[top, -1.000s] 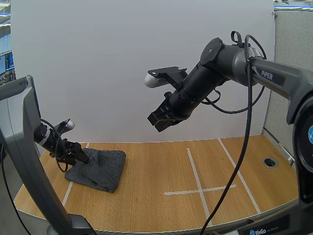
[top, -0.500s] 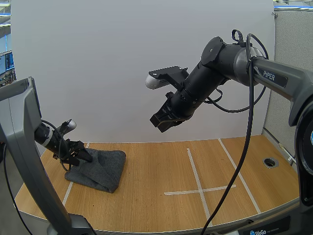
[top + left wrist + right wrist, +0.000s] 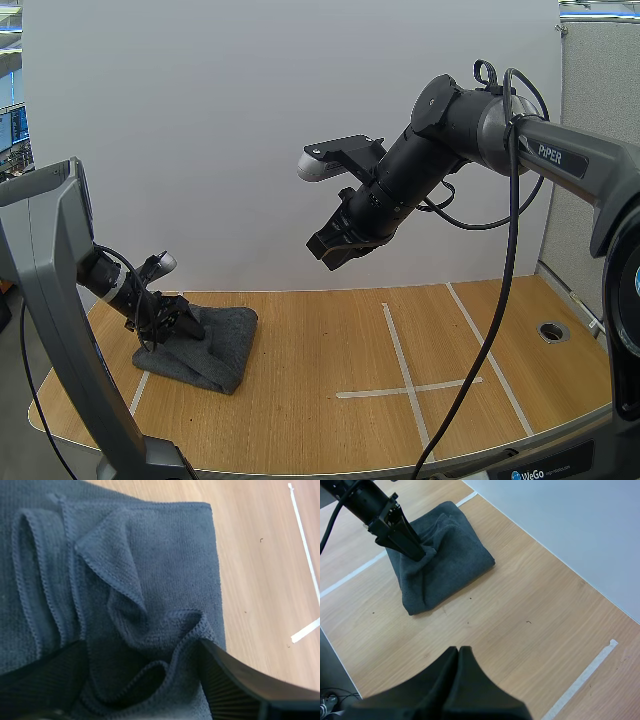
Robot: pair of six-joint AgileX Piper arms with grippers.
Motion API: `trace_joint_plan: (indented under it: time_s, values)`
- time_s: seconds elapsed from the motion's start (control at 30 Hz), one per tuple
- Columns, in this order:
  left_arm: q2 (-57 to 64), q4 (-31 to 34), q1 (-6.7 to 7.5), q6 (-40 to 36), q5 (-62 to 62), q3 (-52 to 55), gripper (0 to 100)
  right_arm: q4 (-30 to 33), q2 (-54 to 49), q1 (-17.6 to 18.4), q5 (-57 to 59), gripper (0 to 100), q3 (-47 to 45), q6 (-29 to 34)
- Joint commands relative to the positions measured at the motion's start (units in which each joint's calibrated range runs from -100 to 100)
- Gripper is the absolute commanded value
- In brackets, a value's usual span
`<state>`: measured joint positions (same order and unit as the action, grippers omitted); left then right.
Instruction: Fold the towel
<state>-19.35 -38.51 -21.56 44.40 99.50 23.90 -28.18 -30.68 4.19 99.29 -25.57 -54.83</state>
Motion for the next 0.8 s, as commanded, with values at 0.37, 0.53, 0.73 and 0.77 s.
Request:
trace_joint_plan:
  time_s: [0.37,0.53,0.73,0.77]
  values:
    - [-2.3,1.6,-1.98,-0.3,0.5,-4.1,100,0.6,-1.0,-0.2,0.7,0,-0.3,-0.1]
    - [-5.0,0.6,-1.92,0.2,0.5,-4.1,100,0.7,-1.0,-0.2,0.7,0,-0.3,-0.1]
    - [-7.3,-2.0,-1.25,0.8,0.5,-4.1,100,0.7,-1.0,-0.2,0.7,0,-0.3,-0.1]
    - [-7.5,-2.4,-0.99,0.8,0.5,-4.1,100,0.7,-1.0,-0.2,0.7,0,-0.3,-0.2]
